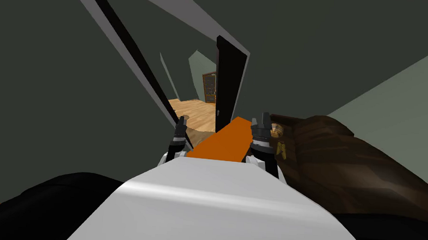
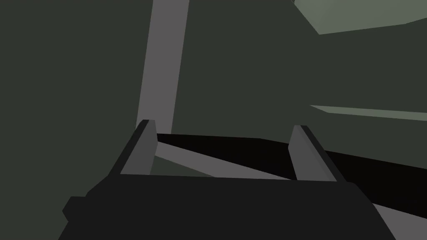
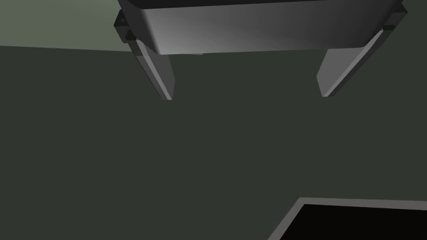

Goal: Push the door open

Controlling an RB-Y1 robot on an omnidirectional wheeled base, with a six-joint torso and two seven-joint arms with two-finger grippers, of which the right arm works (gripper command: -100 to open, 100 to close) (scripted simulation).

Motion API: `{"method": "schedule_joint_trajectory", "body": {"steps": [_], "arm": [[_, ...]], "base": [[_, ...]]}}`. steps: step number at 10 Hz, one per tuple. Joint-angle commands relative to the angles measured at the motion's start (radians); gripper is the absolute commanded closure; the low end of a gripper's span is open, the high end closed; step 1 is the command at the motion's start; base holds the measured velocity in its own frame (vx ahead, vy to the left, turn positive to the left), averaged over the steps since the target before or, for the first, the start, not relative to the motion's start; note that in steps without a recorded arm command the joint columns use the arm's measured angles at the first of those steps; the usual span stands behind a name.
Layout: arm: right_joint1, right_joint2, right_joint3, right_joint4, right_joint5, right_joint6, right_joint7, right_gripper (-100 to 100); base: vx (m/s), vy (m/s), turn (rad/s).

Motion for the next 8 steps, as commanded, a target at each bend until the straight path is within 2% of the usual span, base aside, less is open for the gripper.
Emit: {"method": "schedule_joint_trajectory", "body": {"steps": [1, 4, 5, 8], "arm": [[-0.013, -0.011, 0.004, 0.035, 0.000, -0.008, -0.002, -100], [-0.035, -0.026, 0.010, 0.092, -0.001, -0.020, -0.006, -100], [-0.047, -0.033, 0.013, 0.124, -0.002, -0.027, -0.009, -100], [-0.065, -0.043, 0.018, 0.173, -0.002, -0.038, -0.012, -100]], "base": [[0.170, 0.009, 0.056], [0.100, -0.046, 0.072], [0.098, -0.062, 0.070], [0.091, -0.037, 0.052]]}}
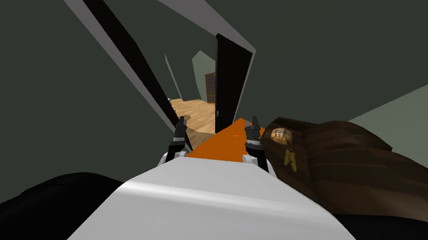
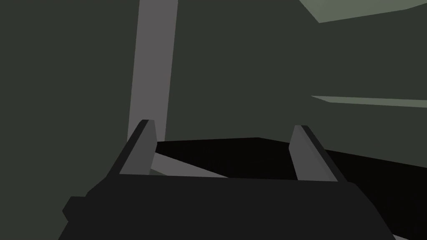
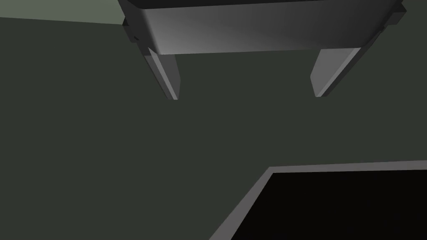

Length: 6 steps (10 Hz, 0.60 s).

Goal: Push the door open

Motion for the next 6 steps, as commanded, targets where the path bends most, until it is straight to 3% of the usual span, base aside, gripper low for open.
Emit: {"method": "schedule_joint_trajectory", "body": {"steps": [1, 6], "arm": [[-0.009, -0.007, 0.003, 0.032, -0.001, -0.011, -0.003, -100], [-0.048, -0.023, 0.014, 0.136, -0.003, -0.034, -0.011, -100]], "base": [[0.099, -0.020, 0.053], [0.090, -0.046, 0.059]]}}
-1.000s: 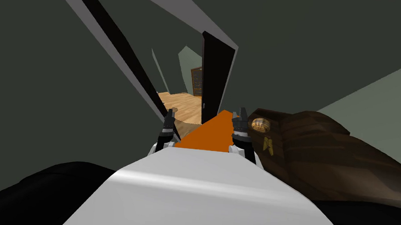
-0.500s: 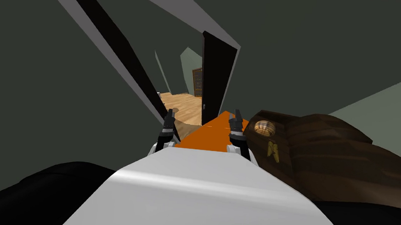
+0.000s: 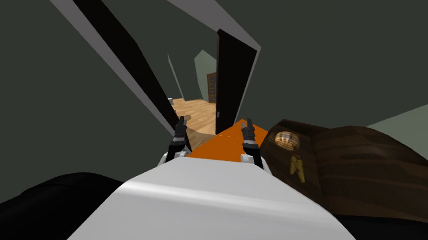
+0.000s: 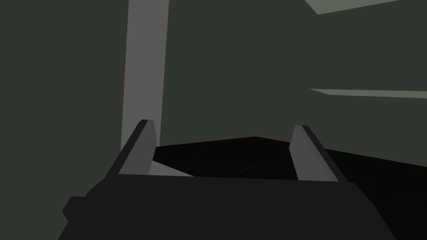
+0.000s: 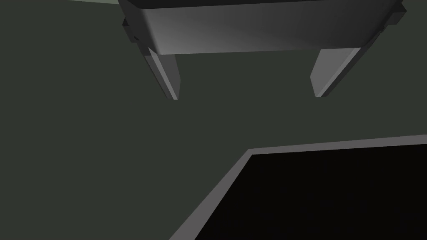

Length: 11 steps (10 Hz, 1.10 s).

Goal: Push the door open

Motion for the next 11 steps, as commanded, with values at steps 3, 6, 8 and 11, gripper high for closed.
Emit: {"method": "schedule_joint_trajectory", "body": {"steps": [3, 6, 8, 11], "arm": [[-0.025, -0.008, 0.015, 0.081, 0.001, -0.020, -0.003, -100], [-0.053, -0.016, 0.023, 0.156, 0.000, -0.037, -0.008, -100], [-0.073, -0.020, 0.028, 0.208, 0.000, -0.048, -0.012, -100], [-0.103, -0.026, 0.037, 0.288, -0.001, -0.066, -0.017, -100]], "base": [[0.089, -0.046, 0.066], [0.090, -0.051, 0.075], [0.103, -0.056, 0.070], [0.094, -0.064, 0.079]]}}
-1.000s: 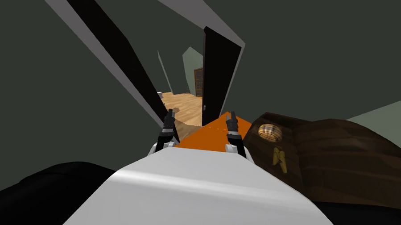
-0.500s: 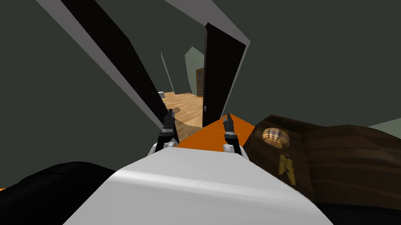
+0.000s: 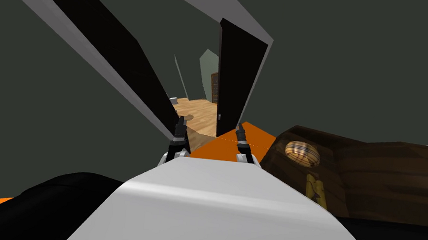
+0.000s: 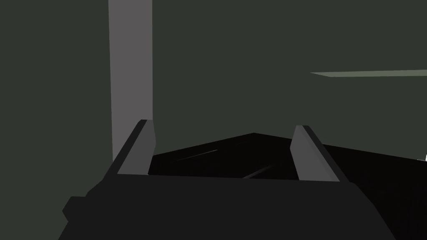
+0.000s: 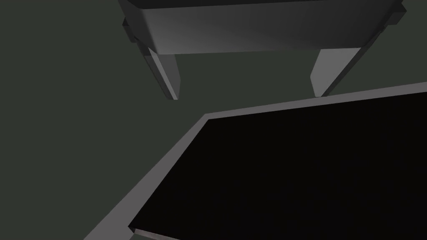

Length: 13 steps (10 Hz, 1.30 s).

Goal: Push the door open

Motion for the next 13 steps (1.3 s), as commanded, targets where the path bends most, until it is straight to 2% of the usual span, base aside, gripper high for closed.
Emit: {"method": "schedule_joint_trajectory", "body": {"steps": [1, 7, 8, 9, 13], "arm": [[-0.017, -0.005, 0.003, 0.046, -0.002, -0.011, -0.005, -100], [-0.081, -0.011, 0.021, 0.215, -0.004, -0.048, -0.017, -100], [-0.091, -0.011, 0.024, 0.240, -0.005, -0.054, -0.019, -100], [-0.091, -0.011, 0.024, 0.244, -0.005, -0.054, -0.019, -100], [-0.134, -0.010, 0.036, 0.357, -0.006, -0.079, -0.027, -100]], "base": [[0.078, -0.053, 0.082], [0.088, -0.068, 0.080], [0.087, -0.071, 0.083], [0.055, -0.042, 0.032], [0.073, -0.055, 0.077]]}}
